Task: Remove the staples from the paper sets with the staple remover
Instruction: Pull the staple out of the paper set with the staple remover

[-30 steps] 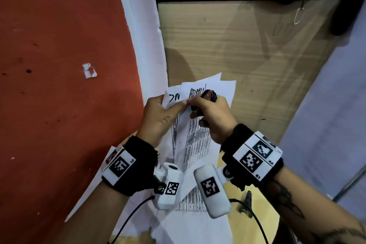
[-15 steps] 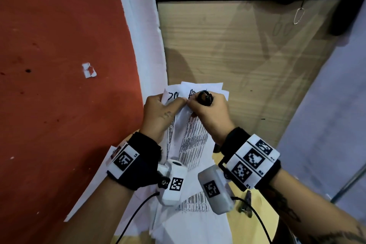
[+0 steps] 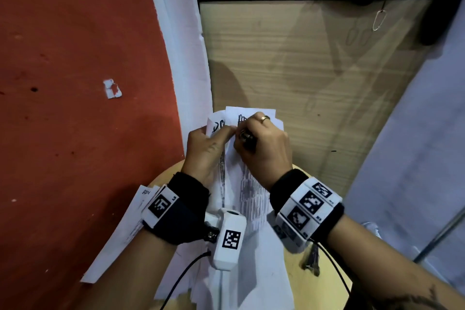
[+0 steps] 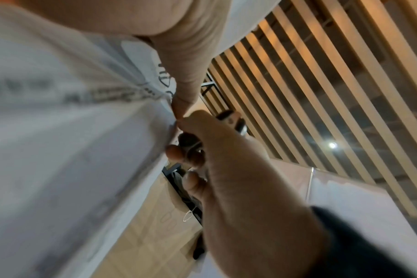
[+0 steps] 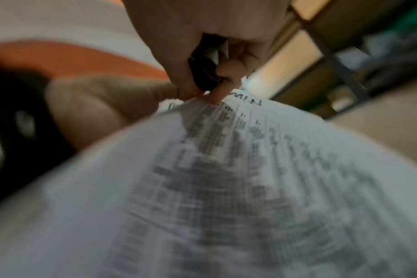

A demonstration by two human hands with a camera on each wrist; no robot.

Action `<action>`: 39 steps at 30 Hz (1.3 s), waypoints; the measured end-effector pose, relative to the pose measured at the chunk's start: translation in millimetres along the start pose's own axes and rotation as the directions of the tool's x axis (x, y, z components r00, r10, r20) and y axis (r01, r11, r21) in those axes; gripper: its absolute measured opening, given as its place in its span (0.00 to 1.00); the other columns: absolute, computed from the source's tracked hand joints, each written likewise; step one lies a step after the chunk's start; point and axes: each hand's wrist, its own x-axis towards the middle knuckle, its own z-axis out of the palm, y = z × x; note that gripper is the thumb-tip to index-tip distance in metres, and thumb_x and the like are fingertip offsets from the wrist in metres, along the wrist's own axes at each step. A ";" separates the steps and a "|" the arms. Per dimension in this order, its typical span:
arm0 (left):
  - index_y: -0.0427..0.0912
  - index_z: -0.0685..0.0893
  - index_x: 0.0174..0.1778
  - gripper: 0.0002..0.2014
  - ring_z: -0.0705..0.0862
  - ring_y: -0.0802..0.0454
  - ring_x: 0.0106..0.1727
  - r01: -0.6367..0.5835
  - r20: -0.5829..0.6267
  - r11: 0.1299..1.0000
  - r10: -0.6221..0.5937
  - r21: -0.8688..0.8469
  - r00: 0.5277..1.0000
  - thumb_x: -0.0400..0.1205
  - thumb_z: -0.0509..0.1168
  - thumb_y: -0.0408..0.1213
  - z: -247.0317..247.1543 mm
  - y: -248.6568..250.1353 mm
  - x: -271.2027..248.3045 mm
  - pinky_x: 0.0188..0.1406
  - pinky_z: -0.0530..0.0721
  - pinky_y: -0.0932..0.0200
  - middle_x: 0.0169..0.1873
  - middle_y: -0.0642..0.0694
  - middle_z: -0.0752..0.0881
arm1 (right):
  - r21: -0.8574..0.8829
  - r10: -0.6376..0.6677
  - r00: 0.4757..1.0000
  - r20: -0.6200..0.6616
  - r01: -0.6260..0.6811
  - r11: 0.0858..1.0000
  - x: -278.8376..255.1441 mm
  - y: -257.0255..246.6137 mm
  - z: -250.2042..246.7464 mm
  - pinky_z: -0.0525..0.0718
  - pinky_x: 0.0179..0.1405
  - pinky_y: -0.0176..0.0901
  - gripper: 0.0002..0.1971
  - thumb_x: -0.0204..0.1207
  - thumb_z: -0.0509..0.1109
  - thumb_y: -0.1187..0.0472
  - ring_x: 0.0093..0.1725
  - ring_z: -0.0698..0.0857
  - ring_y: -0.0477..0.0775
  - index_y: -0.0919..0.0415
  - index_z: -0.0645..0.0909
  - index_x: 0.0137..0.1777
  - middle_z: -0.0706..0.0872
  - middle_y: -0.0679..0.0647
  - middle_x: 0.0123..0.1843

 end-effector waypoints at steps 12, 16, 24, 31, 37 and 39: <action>0.45 0.87 0.45 0.05 0.89 0.55 0.48 -0.087 0.184 0.982 0.055 0.166 0.981 0.78 0.70 0.30 -14.3 3.2 10.1 0.55 0.85 0.58 0.41 0.52 0.91 | 0.494 0.516 0.647 0.562 -0.762 0.418 20.1 5.2 -15.5 0.60 0.17 0.29 0.11 0.77 0.66 0.65 0.18 0.76 0.40 0.57 0.75 0.33 0.77 0.47 0.23; 0.42 0.89 0.52 0.17 0.88 0.45 0.56 -0.103 0.201 0.966 0.054 0.239 0.978 0.72 0.73 0.47 -20.7 -5.8 20.6 0.64 0.81 0.39 0.49 0.45 0.91 | 0.372 0.504 0.645 0.574 -0.754 0.541 16.8 17.8 -11.3 0.64 0.15 0.29 0.13 0.76 0.68 0.66 0.18 0.77 0.41 0.58 0.75 0.30 0.77 0.50 0.26; 0.51 0.87 0.52 0.19 0.89 0.46 0.53 -0.170 0.201 0.904 0.096 0.392 0.975 0.69 0.70 0.57 -34.9 -15.1 30.1 0.60 0.84 0.38 0.47 0.48 0.92 | -0.339 0.523 0.712 0.469 -0.401 0.851 -8.4 46.7 0.0 0.75 0.42 0.45 0.04 0.69 0.69 0.58 0.51 0.83 0.63 0.54 0.81 0.43 0.86 0.58 0.49; 0.52 0.88 0.45 0.15 0.89 0.44 0.51 -0.192 0.202 0.884 0.114 0.426 0.973 0.67 0.70 0.55 -39.5 -12.4 31.0 0.56 0.84 0.37 0.43 0.48 0.92 | -0.454 0.486 0.747 0.453 -0.276 0.847 -17.3 50.1 3.4 0.77 0.46 0.45 0.09 0.74 0.64 0.57 0.56 0.83 0.65 0.55 0.82 0.50 0.85 0.58 0.54; 0.51 0.91 0.38 0.04 0.89 0.46 0.48 -0.172 0.248 0.915 0.082 0.366 0.965 0.69 0.74 0.44 -48.0 -9.3 31.4 0.58 0.85 0.44 0.40 0.48 0.91 | -0.200 0.337 0.921 0.197 -0.298 0.933 5.6 42.4 -11.5 0.77 0.47 0.50 0.11 0.75 0.67 0.55 0.55 0.81 0.65 0.56 0.80 0.55 0.78 0.55 0.61; 0.53 0.90 0.35 0.07 0.88 0.52 0.43 -0.184 0.266 0.913 0.088 0.365 0.960 0.73 0.74 0.35 -47.8 -7.3 29.3 0.55 0.84 0.52 0.35 0.55 0.90 | -0.098 0.298 0.932 0.208 -0.284 0.954 12.9 41.0 -12.9 0.79 0.55 0.51 0.16 0.76 0.67 0.54 0.60 0.80 0.62 0.54 0.78 0.63 0.75 0.54 0.68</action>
